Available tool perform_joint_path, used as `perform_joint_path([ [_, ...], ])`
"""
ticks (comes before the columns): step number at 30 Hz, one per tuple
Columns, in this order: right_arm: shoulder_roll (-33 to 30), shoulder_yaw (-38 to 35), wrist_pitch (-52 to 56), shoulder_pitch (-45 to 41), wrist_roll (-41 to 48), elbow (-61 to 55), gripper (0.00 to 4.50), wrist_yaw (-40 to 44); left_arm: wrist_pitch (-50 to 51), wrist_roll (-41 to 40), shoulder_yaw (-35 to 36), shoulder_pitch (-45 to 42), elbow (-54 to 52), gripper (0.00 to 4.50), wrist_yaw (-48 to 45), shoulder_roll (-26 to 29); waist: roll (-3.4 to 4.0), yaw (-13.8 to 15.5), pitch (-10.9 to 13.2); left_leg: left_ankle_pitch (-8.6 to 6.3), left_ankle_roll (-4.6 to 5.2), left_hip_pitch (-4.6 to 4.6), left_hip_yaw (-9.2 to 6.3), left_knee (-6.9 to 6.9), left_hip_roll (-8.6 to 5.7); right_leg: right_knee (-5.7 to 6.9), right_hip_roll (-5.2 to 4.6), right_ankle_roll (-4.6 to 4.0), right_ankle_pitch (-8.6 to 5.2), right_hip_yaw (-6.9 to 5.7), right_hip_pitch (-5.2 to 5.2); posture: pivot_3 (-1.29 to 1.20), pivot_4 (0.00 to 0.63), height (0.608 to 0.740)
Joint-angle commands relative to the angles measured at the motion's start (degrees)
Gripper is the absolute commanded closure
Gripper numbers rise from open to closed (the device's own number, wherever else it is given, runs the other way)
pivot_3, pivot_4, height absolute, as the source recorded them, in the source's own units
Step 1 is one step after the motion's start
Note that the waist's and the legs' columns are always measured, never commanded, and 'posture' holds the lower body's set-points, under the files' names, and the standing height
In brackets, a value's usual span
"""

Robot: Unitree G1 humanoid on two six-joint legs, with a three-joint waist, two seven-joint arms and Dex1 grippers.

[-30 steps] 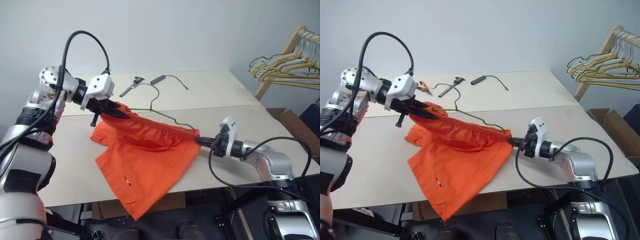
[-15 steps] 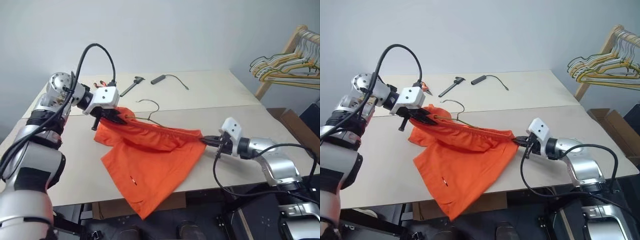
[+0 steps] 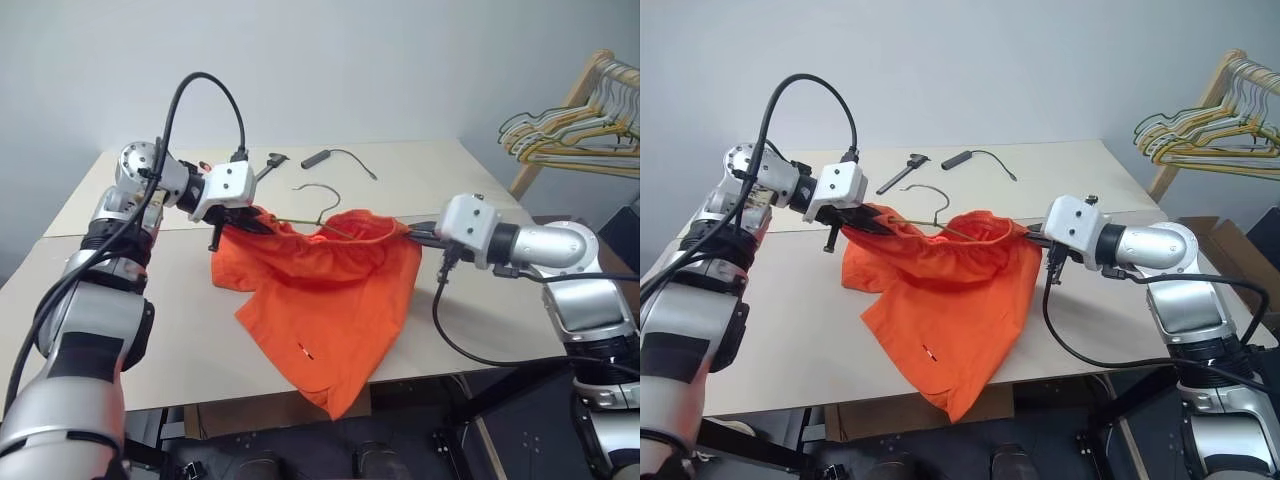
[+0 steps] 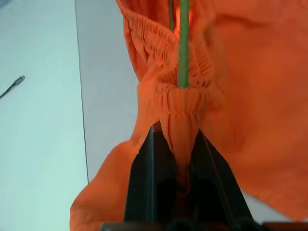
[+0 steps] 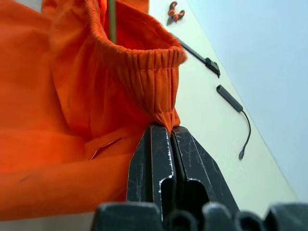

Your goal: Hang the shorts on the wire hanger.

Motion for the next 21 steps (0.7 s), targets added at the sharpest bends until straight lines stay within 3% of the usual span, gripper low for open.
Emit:
perform_joint_path([
  [1, -0.72, 0.47, -2.58, -0.38, -2.25, -0.35, 4.44, -0.15, 0.51, -0.37, 3.12, -0.89, -1.25, 4.50, -0.16, 0.05, 0.00, 0.00, 0.00, 0.00, 0.00, 0.00, 0.00, 0.00, 0.00, 0.00, 0.00, 0.00, 0.00, 0.00, 0.00, -0.07, 0.000, 0.740],
  [4, 0.47, 0.73, -1.53, -1.12, -2.42, -0.47, 4.44, -0.78, 0.44, 0.07, 3.48, -0.42, -1.70, 4.50, -1.08, 0.18, 0.00, -0.08, 0.00, 0.00, 0.00, 0.00, 0.01, 0.00, 0.00, 0.00, -0.01, 0.00, 0.00, 0.00, 0.00, -0.06, 0.000, 0.740],
  [7, 1.74, -0.02, 1.08, -2.14, 0.17, -1.90, 3.86, 0.10, 0.26, 0.69, 3.75, 0.19, -2.13, 4.50, -1.65, 0.10, 0.00, -0.09, 0.00, 0.00, 0.00, 0.02, 0.00, 0.00, 0.00, 0.02, 0.01, 0.00, 0.00, 0.00, 0.00, -0.06, 0.000, 0.740],
  [16, 2.79, 1.91, 2.37, 0.63, 3.31, -2.08, 0.82, 4.24, 2.68, -0.40, 6.28, 0.89, -4.10, 4.50, -1.81, -1.16, 0.00, 0.03, 0.00, 0.00, 0.00, 0.01, -0.03, 0.02, 0.00, 0.02, -0.02, 0.00, 0.00, 0.00, 0.02, -0.06, 0.000, 0.740],
  [21, 4.97, 2.41, 4.26, -0.13, 2.37, 2.63, 0.82, 2.61, 4.07, -1.83, 7.52, 1.82, -6.03, 4.50, -4.78, -1.12, 0.00, -0.11, 0.00, 0.00, 0.00, 0.02, -0.02, 0.02, 0.00, 0.03, -0.01, 0.00, 0.00, 0.00, 0.02, -0.06, 0.000, 0.740],
])
